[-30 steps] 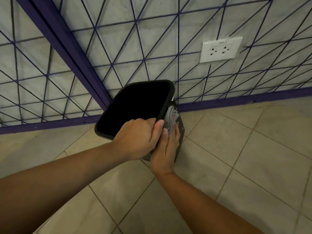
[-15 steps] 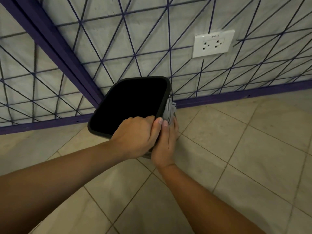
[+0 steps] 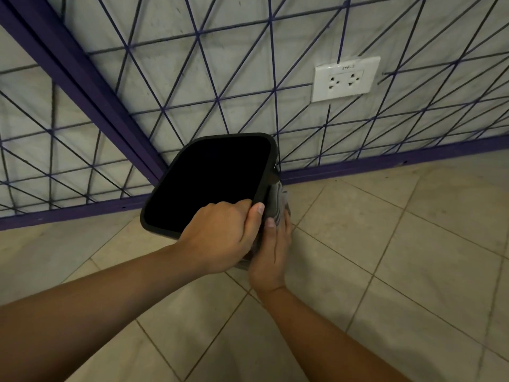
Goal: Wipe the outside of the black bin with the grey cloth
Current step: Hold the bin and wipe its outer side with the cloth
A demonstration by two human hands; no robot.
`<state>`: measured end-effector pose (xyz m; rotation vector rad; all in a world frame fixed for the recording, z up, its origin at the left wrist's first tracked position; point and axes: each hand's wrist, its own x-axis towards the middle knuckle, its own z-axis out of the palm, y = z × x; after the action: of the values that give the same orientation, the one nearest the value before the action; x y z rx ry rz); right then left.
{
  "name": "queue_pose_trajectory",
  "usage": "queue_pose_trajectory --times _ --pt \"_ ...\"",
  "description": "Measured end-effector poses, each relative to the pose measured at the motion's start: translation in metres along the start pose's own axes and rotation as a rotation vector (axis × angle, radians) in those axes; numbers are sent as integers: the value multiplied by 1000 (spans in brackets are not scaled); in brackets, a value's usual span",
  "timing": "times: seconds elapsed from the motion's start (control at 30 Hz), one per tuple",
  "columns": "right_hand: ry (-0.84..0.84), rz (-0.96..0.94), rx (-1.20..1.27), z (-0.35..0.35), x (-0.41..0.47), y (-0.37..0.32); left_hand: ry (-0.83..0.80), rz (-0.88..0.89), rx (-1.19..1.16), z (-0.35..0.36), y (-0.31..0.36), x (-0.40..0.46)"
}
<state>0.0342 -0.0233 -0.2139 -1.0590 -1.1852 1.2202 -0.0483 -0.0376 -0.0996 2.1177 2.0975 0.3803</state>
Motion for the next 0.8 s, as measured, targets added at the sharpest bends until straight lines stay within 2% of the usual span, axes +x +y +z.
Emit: queue_pose_trajectory --times 0.1,0.2,0.37,0.5,0.63,0.8 --pt "-40 -14 28 11 -8 -16 3 -1 -27 -1 -3 0" --pt "-57 -64 -89 8 -19 -4 18 -15 -36 -3 -6 -1" --pt "36 -1 51 12 5 -16 1 -14 -54 -1 -2 -1" --pt "13 -73 -44 10 -9 -5 0 0 -42 -2 -3 -3" --pt "82 25 12 8 2 -2 -7 -4 -20 -1 1 -2" --pt "9 -28 -33 8 -10 -2 4 -4 -28 -2 -3 -3"
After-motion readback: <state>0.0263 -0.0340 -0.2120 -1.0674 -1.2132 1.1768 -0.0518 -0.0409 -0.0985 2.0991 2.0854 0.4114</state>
